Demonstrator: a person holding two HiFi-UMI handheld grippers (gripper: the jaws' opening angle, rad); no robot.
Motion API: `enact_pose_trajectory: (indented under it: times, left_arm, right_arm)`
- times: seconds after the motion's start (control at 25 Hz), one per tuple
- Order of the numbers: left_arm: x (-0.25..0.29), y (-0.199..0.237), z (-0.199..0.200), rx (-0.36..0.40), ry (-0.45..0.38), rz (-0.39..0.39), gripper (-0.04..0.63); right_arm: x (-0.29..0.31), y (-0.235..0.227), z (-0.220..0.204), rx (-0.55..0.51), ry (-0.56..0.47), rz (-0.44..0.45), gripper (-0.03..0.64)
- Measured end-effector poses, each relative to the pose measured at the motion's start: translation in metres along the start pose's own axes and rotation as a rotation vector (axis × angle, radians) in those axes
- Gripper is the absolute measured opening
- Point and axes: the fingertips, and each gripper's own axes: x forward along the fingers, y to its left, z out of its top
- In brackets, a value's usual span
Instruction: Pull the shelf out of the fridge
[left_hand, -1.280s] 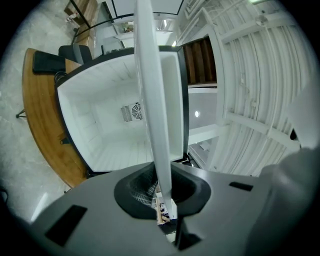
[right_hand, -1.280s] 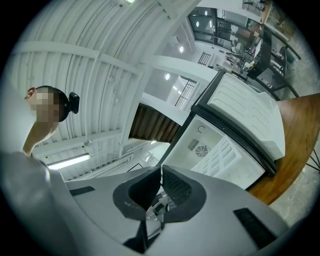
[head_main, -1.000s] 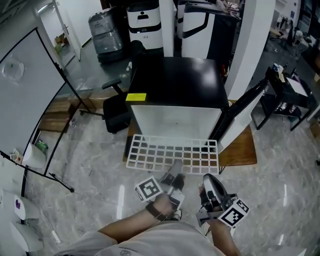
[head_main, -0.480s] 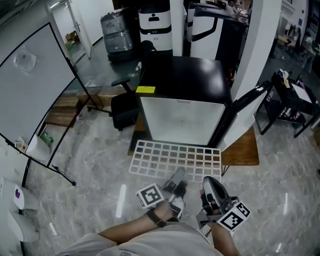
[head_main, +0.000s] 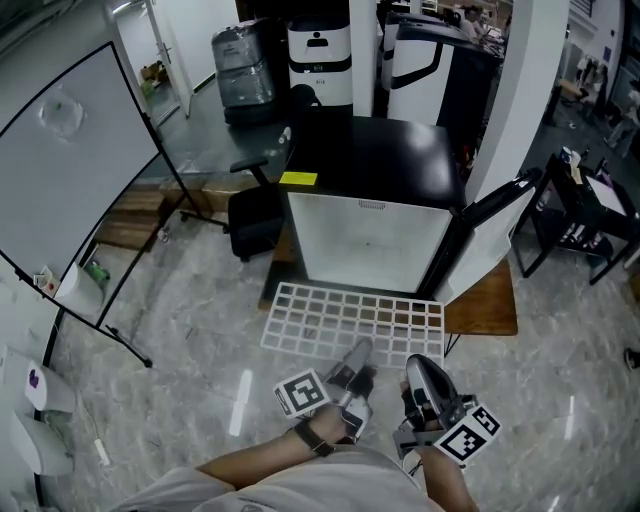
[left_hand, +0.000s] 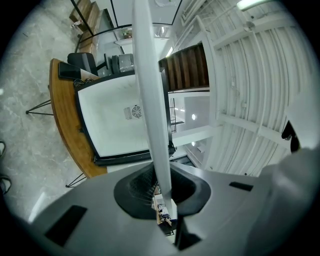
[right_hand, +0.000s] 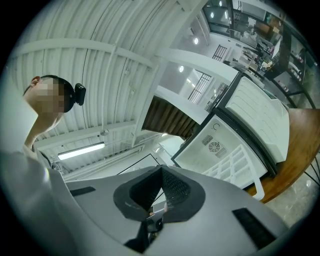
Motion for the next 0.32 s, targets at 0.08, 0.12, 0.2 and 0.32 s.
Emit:
enact_pose_trajectory:
  times: [0.08,0.12,0.2,0.32]
  left_arm:
    - [-0.0001,0.0,-0.0004,0.004,0.001,0.002,0.025]
    - [-0.0001,0.0001,-0.0009,0.004,0.001,0.003,0.025]
    - [-0.0002,0.0004,-0.0018,0.0,-0.001,0.004,0.025]
    - [0.0009,-0.0034,-0.0032,-0.023,-0.01,-0.014,0.025]
  right_arm:
    - [-0.0002,-0.0006,0.0004,0.001,-0.002,0.0,0.02]
    - [-0.0004,-0.0008,0.0005,0.001,-0.002,0.001,0.02]
    - [-0.0008,-0.0009,0.0005,0.002,0.0,0.004,0.02]
    - [-0.0017,-0.0007,0.0007,0.004,0.002,0.009,0.02]
